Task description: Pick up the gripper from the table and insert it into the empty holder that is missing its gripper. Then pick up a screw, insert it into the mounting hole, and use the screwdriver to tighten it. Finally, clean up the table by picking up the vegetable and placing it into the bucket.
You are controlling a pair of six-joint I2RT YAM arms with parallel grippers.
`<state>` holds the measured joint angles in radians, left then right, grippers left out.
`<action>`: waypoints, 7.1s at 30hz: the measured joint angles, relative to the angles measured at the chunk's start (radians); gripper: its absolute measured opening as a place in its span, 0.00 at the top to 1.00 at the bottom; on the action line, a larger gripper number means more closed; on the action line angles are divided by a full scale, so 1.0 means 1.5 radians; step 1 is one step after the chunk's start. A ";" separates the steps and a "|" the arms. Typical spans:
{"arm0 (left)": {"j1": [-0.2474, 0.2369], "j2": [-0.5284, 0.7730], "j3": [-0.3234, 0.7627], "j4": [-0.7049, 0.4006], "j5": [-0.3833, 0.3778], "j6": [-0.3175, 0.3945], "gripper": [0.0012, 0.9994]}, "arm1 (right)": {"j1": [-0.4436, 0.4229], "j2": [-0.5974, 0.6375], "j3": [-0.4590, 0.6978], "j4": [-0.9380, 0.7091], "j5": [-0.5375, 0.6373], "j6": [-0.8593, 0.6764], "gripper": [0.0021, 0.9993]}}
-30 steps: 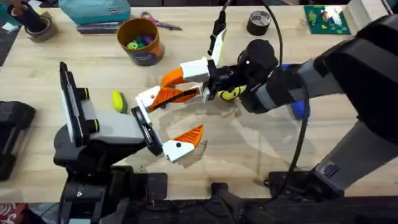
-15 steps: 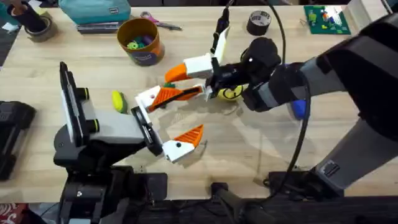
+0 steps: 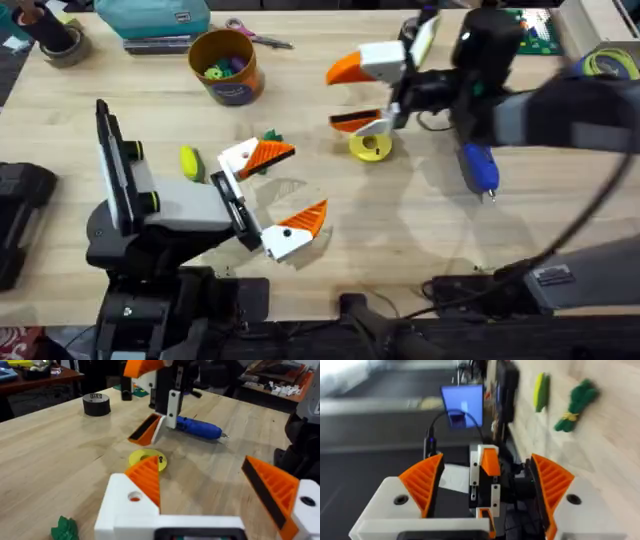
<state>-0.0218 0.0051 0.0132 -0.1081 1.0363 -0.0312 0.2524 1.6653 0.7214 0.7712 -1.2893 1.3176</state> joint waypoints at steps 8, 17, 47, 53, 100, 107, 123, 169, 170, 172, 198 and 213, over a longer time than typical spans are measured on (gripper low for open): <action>0.000 0.000 0.000 0.000 0.000 0.000 0.01 | -0.066 -0.116 0.110 -0.571 0.042 -0.355 0.00; 0.000 0.000 0.000 0.000 0.000 0.000 0.01 | -0.065 -0.214 0.277 -1.037 0.297 -0.709 0.00; 0.000 0.000 0.000 0.000 0.000 0.000 0.01 | 0.126 -0.516 0.204 -1.248 0.812 -0.811 0.00; 0.000 0.000 0.000 0.000 0.000 0.000 0.01 | 0.127 -0.517 0.182 -1.206 0.814 -0.806 0.00; 0.000 0.000 0.000 0.000 0.000 0.000 0.01 | 0.190 -0.201 0.162 -1.003 0.832 -0.769 0.01; 0.000 0.000 0.000 0.000 0.000 0.000 0.01 | 0.171 -0.149 0.161 -0.981 0.834 -0.769 0.05; 0.000 0.000 0.000 0.000 0.000 0.000 0.01 | 0.171 -0.079 0.161 -0.923 0.834 -0.774 0.20; 0.000 0.000 0.000 0.000 0.000 0.000 0.01 | 0.197 -0.060 0.162 -0.893 0.879 -0.781 0.92; 0.000 0.000 0.000 0.000 0.000 0.000 0.01 | 0.197 -0.060 0.162 -0.892 0.878 -0.781 0.97; 0.000 0.000 0.000 0.000 0.000 0.000 0.01 | 0.197 -0.060 0.162 -0.892 0.878 -0.781 0.99; 0.000 0.000 0.000 0.000 0.000 0.000 0.01 | 0.197 -0.089 0.326 -1.072 0.879 -0.789 1.00; 0.000 0.000 0.000 0.000 0.000 0.000 0.01 | 0.198 -0.111 0.651 -1.369 0.879 -0.853 1.00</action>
<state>-0.0216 0.0055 0.0132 -0.1081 1.0363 -0.0315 0.5496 1.4990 1.6979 -1.2826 0.0288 0.0380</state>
